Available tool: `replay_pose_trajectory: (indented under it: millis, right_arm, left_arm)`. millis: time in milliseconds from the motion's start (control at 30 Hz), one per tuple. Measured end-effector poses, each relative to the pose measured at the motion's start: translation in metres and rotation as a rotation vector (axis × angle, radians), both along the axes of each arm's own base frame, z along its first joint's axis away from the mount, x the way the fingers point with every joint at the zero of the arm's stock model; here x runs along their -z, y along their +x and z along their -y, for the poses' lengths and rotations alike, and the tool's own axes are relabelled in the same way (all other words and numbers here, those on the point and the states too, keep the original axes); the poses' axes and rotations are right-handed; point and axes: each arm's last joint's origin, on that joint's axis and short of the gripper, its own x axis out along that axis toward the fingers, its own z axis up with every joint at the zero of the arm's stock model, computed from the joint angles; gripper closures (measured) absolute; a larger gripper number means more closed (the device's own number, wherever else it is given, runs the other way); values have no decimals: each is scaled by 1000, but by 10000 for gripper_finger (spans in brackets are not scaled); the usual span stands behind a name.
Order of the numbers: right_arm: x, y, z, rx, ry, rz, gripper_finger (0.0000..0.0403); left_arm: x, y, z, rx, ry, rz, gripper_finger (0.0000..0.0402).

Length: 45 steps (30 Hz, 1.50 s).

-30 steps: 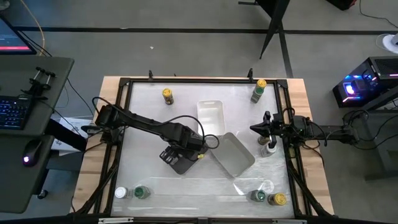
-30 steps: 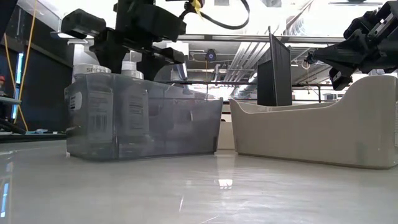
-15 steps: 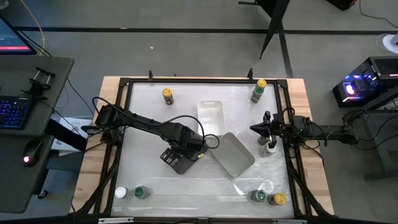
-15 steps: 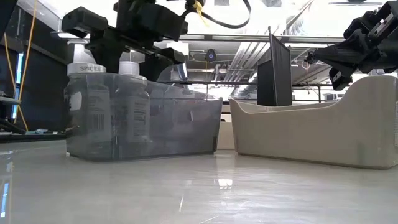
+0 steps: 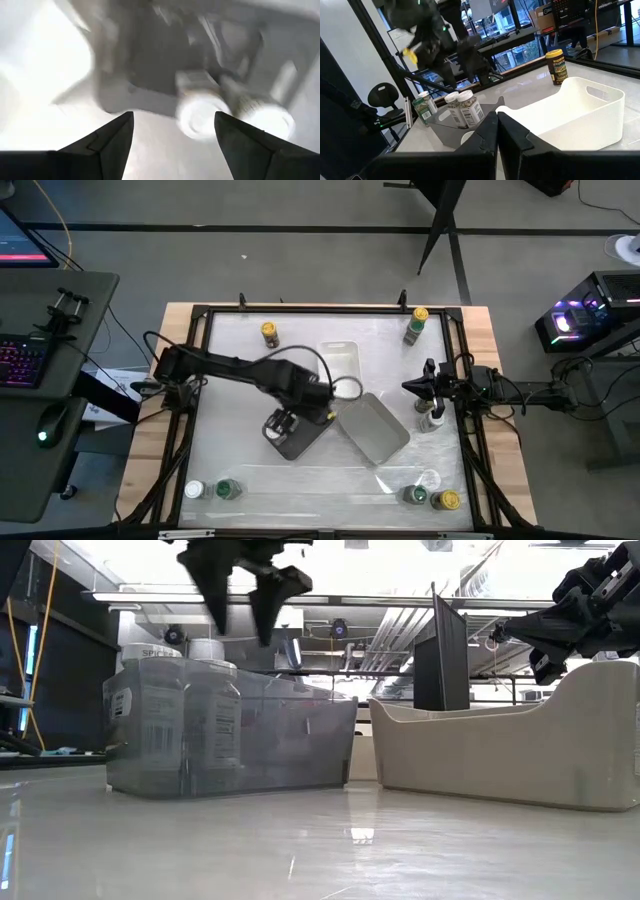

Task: Sort spices by type
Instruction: Put the white seasoning bottle into the black bin

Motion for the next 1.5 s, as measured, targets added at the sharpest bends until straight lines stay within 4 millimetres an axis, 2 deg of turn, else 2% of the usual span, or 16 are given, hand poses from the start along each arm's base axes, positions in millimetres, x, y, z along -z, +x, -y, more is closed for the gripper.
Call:
replay_pose_trajectory:
  millis: [100,200,267,367,433,533,633,800,933,1100,1500]
  right_arm:
    - [0,0,0,0,0,0,402]
    - [0,0,0,0,0,0,402]
    - [0,0,0,0,0,0,402]
    - [0,0,0,0,0,1,402]
    - [0,0,0,0,0,-3,402]
    - [1,0,0,0,0,-7,402]
    - [1,0,0,0,0,-7,402]
    - [0,0,0,0,0,-7,402]
    - [1,0,0,0,0,-7,402]
    - [1,0,0,0,0,-7,402]
    - [1,0,0,0,0,-7,402]
  left_arm:
    - [-1,12,-9,-38,-21,113,147]
    - [2,24,-16,-57,-27,180,188]
    - [8,25,-18,-65,-25,170,241]
    - [21,23,-21,-69,-34,140,353]
    - [33,18,-21,-77,-61,92,385]
    - [52,13,-21,-84,-65,45,391]
    - [59,15,-18,-78,-61,79,399]
    - [59,16,-17,-74,-15,93,401]
    - [60,10,-18,-4,4,30,401]
    - [61,8,-16,74,-49,-2,401]
    - [63,7,-17,134,-43,-28,401]
